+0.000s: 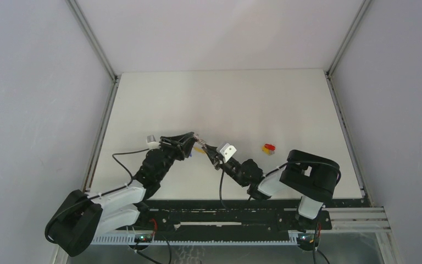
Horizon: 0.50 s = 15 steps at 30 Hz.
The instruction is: Put the keys on the keyring
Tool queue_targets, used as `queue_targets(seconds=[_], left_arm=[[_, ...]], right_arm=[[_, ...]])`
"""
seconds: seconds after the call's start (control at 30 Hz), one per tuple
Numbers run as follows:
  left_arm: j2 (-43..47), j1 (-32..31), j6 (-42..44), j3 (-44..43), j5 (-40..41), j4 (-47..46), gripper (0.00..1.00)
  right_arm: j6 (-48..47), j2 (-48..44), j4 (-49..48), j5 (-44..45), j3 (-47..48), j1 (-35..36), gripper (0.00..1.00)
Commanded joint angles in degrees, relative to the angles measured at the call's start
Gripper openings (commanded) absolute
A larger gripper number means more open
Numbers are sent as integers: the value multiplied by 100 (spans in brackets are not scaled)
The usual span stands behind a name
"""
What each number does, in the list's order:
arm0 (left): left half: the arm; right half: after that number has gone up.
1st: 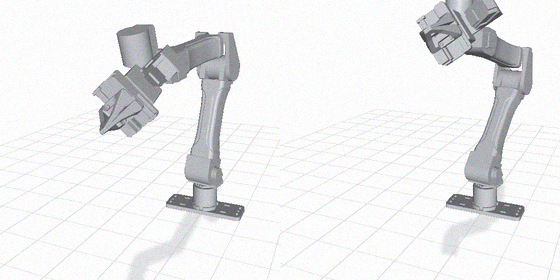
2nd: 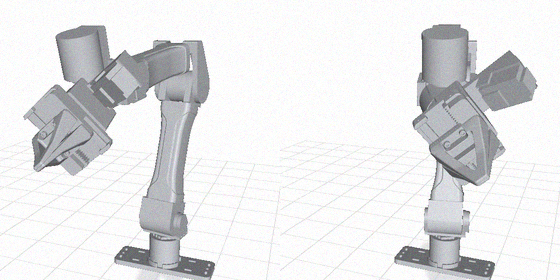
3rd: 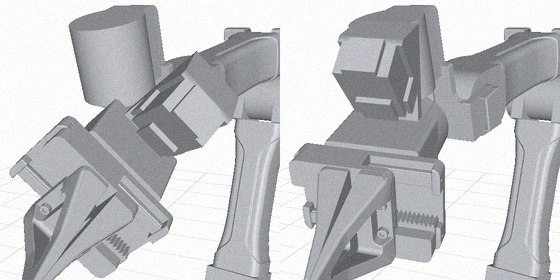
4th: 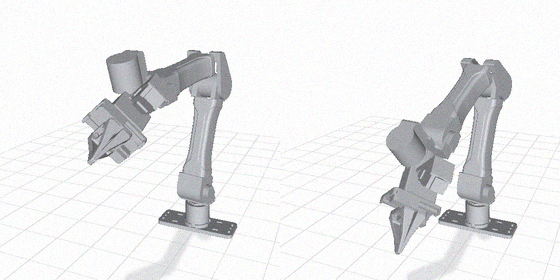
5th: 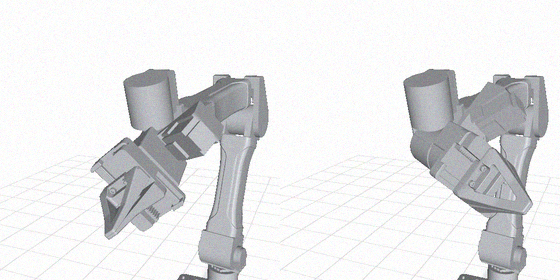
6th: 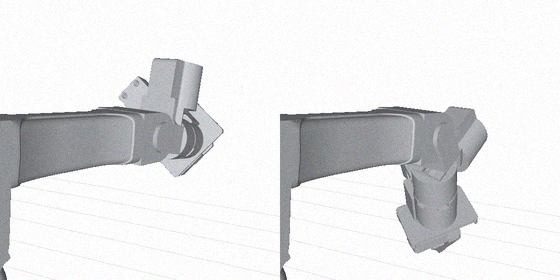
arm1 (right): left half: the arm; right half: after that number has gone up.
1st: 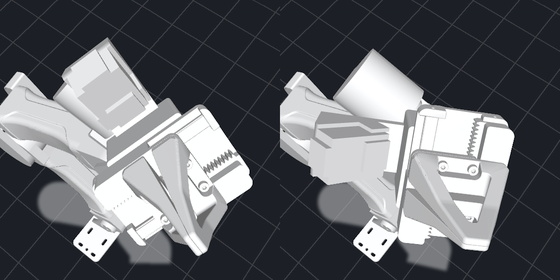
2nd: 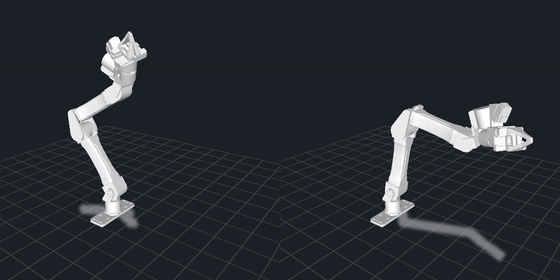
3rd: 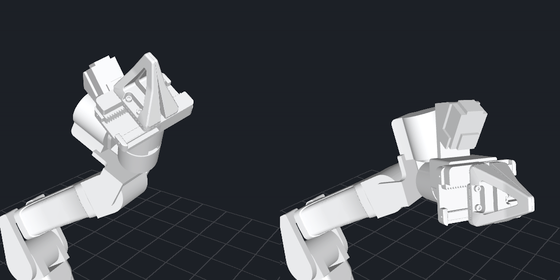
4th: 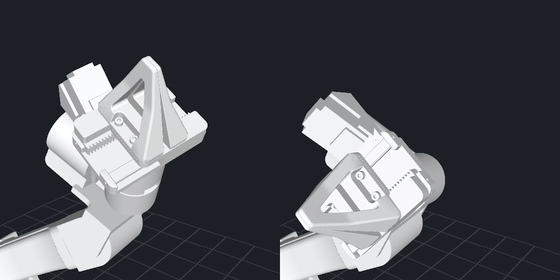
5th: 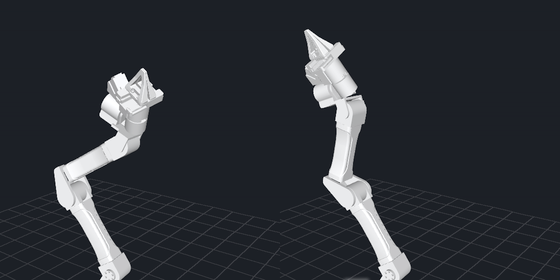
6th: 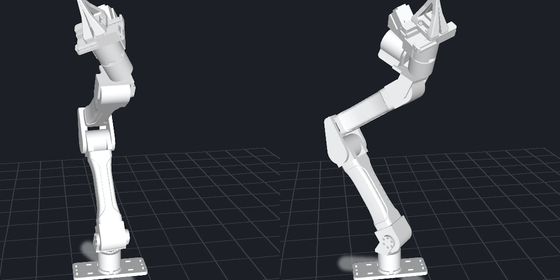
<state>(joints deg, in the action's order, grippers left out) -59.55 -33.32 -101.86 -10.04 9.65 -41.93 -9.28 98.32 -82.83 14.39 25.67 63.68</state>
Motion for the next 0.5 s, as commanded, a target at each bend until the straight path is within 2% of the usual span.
queue_targets(seconds=[0.0,0.07,0.13,0.33,0.47], left_arm=[[131,101,146,17,217,-740,12],[83,127,275,43,162,-770,4],[31,148,455,67,84,-802,0],[-260,234,838,265,-86,-1263,0],[-742,370,929,286,-499,-1753,0]], right_arm=[[180,36,-269,-481,-118,251,10],[181,44,-265,-572,-159,250,15],[231,54,-260,-594,-213,252,18],[302,103,-252,-651,-327,244,26],[307,159,-243,-655,-340,208,28]])
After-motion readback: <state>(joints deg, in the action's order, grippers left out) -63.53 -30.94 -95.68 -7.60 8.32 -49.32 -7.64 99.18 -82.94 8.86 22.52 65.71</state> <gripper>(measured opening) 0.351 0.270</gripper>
